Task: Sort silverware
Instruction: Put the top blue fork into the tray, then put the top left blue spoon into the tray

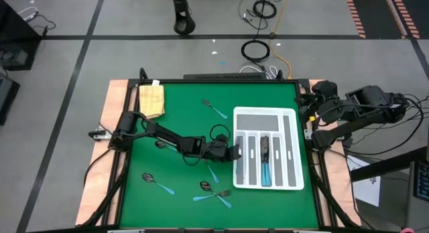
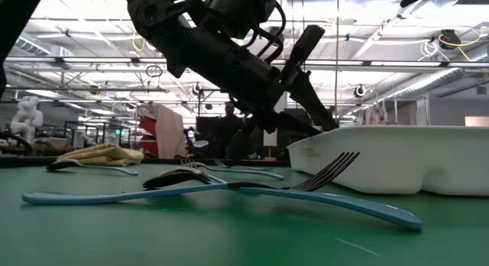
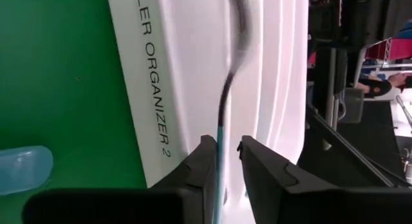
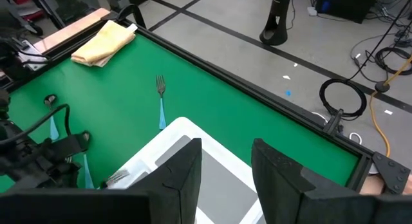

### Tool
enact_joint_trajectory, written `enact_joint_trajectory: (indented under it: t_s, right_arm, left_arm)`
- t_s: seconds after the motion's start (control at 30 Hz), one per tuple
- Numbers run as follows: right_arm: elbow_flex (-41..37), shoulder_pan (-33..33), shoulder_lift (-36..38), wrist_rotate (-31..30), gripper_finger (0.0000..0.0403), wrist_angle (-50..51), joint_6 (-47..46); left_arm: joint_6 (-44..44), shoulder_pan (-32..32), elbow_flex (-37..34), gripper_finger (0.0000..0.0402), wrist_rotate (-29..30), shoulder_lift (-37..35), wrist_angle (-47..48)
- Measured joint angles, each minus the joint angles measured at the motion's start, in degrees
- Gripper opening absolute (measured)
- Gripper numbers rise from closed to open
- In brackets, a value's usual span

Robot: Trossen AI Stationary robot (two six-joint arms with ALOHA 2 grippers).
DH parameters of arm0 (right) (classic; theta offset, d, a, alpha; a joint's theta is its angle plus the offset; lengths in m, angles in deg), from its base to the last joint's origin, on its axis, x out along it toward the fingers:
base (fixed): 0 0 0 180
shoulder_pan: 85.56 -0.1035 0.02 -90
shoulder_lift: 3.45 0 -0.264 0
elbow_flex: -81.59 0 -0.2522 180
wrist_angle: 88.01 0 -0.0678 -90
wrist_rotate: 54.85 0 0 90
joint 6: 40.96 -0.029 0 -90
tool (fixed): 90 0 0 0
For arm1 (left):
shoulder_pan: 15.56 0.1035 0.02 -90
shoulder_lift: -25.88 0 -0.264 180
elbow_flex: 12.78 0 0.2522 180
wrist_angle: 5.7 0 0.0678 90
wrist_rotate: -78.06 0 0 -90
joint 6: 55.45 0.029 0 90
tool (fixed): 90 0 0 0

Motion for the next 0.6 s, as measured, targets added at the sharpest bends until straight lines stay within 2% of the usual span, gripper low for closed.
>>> enact_joint_trajectory:
  t_s: [0.3, 0.43, 0.5, 0.6]
  right_arm:
    - [0.0, 0.0, 0.0, 0.0, 0.0123, -0.27, 0.0]
    - [0.0, 0.0, 0.0, 0.0, 0.0123, -0.27, 0.01]
    - [0.0, 0.0, 0.01, 0.0, 0.0123, -0.25, 0.02]
    - [0.0, 0.01, 0.0, 0.0, 0.0123, -0.25, 0.02]
  left_arm:
    - [-0.91, 0.16, 0.02, 0.0105, -1.11, 0.0, -0.55]
    - [-0.78, 0.22, 0.02, 0.0111, -1.88, -0.36, -3.9]
    - [1.99, 0.5, 0.27, 0.0111, -2.09, -1.69, -5.26]
    - [11.37, 2.08, 1.09, 0.0112, -2.84, -5.52, -5.47]
